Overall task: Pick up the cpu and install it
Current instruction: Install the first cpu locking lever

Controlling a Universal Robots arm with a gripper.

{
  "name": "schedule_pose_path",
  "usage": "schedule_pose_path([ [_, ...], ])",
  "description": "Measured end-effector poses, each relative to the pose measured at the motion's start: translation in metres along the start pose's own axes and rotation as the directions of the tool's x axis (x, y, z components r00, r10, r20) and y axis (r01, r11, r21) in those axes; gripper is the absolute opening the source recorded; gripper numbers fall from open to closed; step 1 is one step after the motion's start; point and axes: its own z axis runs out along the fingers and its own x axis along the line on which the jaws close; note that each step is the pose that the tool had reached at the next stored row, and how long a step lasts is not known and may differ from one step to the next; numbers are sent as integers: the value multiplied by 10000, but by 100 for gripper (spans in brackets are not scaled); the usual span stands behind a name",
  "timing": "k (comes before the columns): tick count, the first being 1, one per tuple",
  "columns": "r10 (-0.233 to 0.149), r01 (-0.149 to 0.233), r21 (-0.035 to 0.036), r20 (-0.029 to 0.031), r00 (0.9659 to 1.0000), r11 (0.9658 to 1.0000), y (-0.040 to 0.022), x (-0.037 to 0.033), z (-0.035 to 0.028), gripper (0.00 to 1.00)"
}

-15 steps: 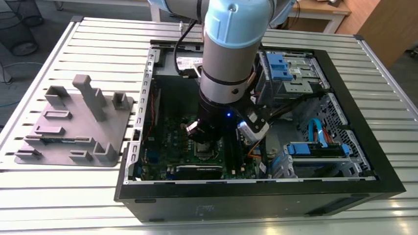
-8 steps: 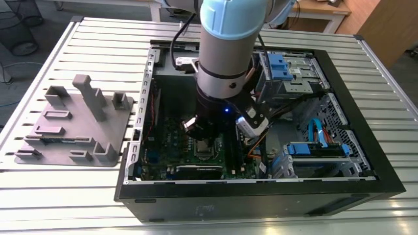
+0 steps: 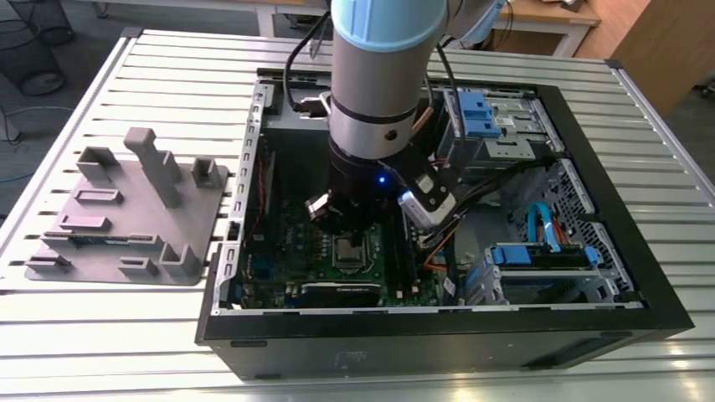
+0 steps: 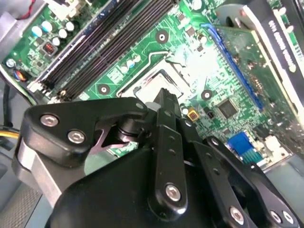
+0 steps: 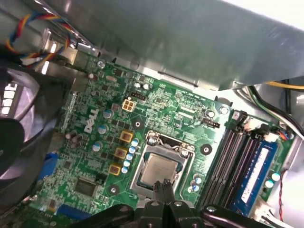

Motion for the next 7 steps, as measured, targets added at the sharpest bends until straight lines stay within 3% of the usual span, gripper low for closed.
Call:
schedule_pose_path([
  [7,-1,1,1,-1,10000,10000,-1,0,-8,11],
])
